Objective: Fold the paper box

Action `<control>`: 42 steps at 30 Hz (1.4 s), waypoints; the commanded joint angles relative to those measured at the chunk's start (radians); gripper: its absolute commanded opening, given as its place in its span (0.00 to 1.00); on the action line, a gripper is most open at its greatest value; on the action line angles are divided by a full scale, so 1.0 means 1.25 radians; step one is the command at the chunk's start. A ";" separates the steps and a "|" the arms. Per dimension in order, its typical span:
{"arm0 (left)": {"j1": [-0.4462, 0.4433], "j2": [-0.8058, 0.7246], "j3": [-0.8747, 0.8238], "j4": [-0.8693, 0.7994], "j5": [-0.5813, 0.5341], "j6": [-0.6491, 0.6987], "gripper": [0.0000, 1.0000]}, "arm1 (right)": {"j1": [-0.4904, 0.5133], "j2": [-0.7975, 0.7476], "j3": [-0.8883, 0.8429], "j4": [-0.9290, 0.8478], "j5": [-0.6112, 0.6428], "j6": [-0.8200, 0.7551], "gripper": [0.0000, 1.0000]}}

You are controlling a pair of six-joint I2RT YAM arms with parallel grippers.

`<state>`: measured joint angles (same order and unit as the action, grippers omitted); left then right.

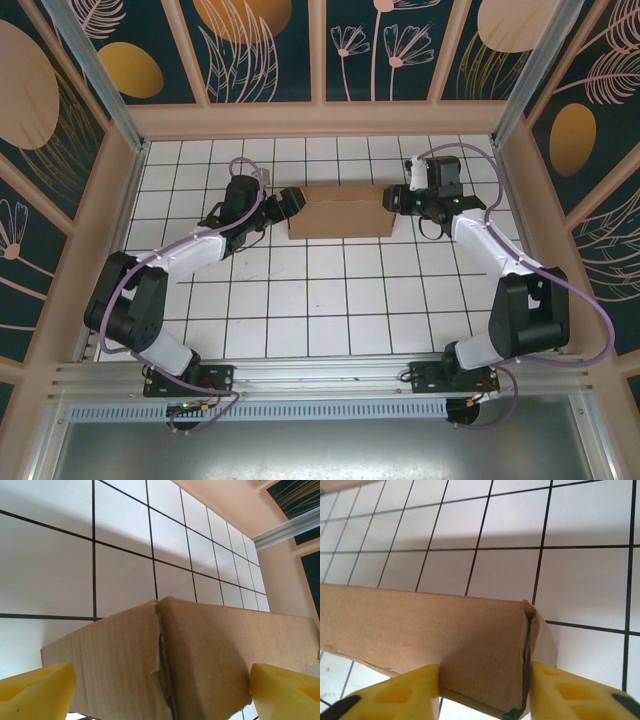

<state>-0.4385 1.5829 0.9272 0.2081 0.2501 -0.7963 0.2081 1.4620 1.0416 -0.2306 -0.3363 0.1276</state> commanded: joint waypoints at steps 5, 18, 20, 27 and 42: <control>0.021 -0.006 0.089 -0.107 -0.013 0.064 0.89 | -0.010 0.019 -0.054 -0.025 0.056 0.020 0.37; 0.045 0.052 0.001 -0.099 -0.004 0.072 0.43 | -0.018 0.026 -0.041 -0.022 0.019 0.020 0.39; 0.045 0.069 -0.012 -0.089 0.009 0.067 0.40 | -0.020 0.016 -0.038 -0.007 -0.002 0.029 0.50; 0.045 0.098 -0.042 -0.082 0.026 0.083 0.29 | -0.047 0.000 -0.031 0.111 -0.076 0.165 0.71; 0.044 0.163 -0.052 -0.058 0.058 0.091 0.17 | -0.089 0.038 -0.167 0.132 -0.079 0.157 0.13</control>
<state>-0.3790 1.6772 0.9367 0.4065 0.3157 -0.7219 0.1131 1.4651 0.9054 0.0425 -0.4770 0.3492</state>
